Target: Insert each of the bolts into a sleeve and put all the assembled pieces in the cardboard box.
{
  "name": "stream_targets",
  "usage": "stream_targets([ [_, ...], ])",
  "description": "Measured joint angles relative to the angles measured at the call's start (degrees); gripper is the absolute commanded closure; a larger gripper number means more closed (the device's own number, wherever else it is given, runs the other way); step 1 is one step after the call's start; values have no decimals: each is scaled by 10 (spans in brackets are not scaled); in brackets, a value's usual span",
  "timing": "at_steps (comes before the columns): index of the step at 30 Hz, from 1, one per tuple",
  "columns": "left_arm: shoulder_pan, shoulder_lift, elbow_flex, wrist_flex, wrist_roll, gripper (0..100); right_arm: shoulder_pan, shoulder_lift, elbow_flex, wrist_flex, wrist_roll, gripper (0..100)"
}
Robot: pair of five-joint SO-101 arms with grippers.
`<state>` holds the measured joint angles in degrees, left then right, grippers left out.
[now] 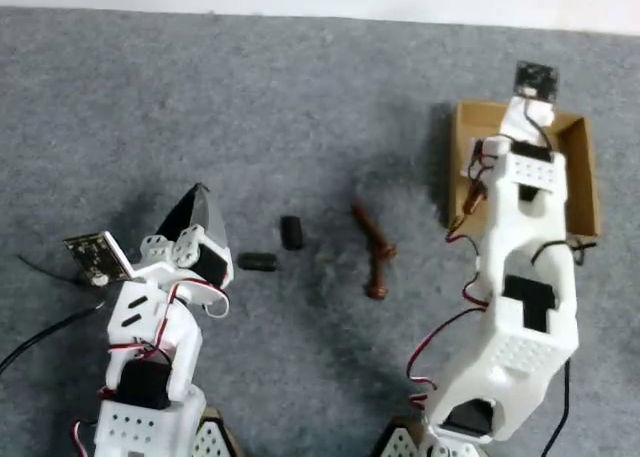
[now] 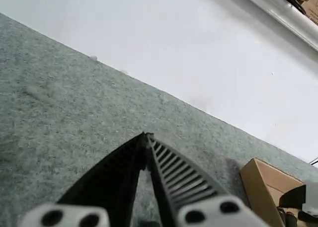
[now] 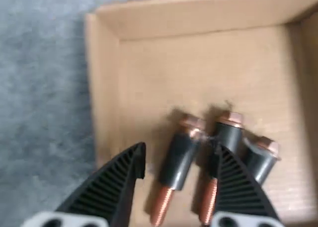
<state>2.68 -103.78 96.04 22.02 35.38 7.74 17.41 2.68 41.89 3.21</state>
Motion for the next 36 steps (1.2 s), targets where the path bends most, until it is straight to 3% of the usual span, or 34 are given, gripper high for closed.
stream_targets([
  [8, 0, 0, 0, 2, 0, 995, -98, -187, 136, 31, 0, 815],
  [13, -4, 0, 0, 2, 0, 995, -232, -324, 272, 35, 40, 815],
  [17, -46, 0, 0, 2, 0, 995, -360, -379, 351, 35, 31, 815],
  [24, -74, 0, 0, 2, 0, 995, -480, -311, 323, 35, -17, 815],
  [36, -74, 0, 0, 2, 0, 995, -491, -54, 153, 35, -34, 815],
])
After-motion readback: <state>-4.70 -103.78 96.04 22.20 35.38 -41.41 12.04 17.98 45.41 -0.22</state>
